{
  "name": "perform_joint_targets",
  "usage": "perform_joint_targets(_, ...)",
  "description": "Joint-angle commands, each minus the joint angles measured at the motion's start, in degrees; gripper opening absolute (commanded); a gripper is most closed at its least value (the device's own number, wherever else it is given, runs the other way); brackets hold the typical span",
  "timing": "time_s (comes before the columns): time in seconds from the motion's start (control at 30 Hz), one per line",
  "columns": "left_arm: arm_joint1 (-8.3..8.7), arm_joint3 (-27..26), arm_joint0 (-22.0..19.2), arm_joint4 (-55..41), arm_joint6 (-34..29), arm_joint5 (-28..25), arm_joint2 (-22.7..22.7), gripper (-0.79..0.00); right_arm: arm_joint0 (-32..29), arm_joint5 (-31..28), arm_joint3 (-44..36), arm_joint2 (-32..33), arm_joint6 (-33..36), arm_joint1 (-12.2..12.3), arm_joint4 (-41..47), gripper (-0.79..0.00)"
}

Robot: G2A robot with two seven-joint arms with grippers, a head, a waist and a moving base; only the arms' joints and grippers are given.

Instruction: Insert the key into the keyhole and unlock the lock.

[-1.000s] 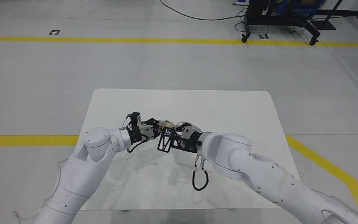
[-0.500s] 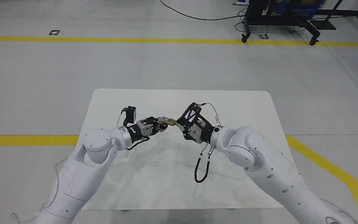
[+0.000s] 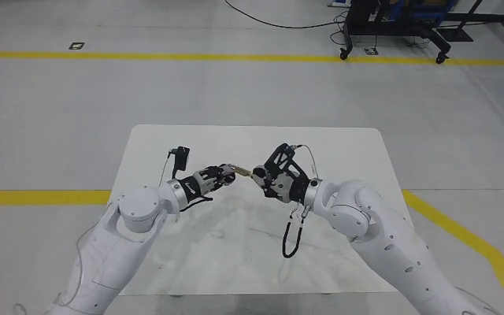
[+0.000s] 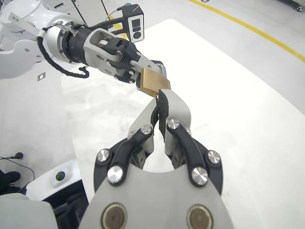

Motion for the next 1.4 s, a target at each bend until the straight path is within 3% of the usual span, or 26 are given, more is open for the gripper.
perform_joint_targets(0.0,0.02,0.22,0.28,-1.72,0.48,-0.22,-1.39,-0.785,0.16,-0.97,1.05,0.73,-0.83,0.01,0.80,0.000)
perform_joint_targets(0.23,0.42,-0.34,-0.17,1.28,-2.89,1.98,-2.15,-0.785,-3.38,-5.00,2.82,8.53,-4.86,1.22,2.44,0.000)
perform_joint_targets(0.4,0.26,-0.82,-3.74,3.55,-8.06,4.97,0.61,-0.785,-7.66,-6.44,4.06,14.51,-8.32,2.12,3.75,0.000)
perform_joint_targets(0.63,-1.55,3.03,-16.45,17.83,-19.15,10.06,15.85,-0.785,-7.66,-6.44,4.06,14.51,-8.32,2.12,3.75,0.000)
perform_joint_targets(0.83,-5.36,11.39,-27.53,24.43,-27.52,9.71,29.40,-0.785,-7.66,-6.44,4.06,14.51,-8.32,2.12,3.75,0.000)
perform_joint_targets(1.03,-9.45,19.04,-32.37,25.77,-30.07,8.44,37.81,-0.785,-7.66,-6.44,4.06,14.51,-8.32,2.12,3.75,0.000)
perform_joint_targets(1.07,-10.00,19.87,-32.74,25.65,-29.73,8.03,38.48,-0.745,-7.66,-6.44,4.06,14.51,-8.32,2.12,3.75,0.000)
perform_joint_targets(1.1,-10.49,20.69,-32.92,25.51,-29.49,7.62,39.10,-0.486,-7.66,-6.44,4.06,14.51,-8.32,2.12,3.75,0.000)
perform_joint_targets(1.13,-10.78,21.16,-33.03,25.41,-29.45,7.44,39.45,-0.068,-7.66,-6.44,4.06,14.51,-8.32,2.12,3.75,0.000)
perform_joint_targets(1.17,-11.27,21.91,-33.33,25.37,-29.50,7.20,40.01,0.000,-7.66,-6.44,4.06,14.51,-8.32,2.12,3.75,0.000)
perform_joint_targets(1.37,-11.64,24.06,-34.17,24.12,-28.13,7.89,37.81,0.000,-7.66,-6.44,4.06,14.51,-8.32,2.12,3.75,0.000)
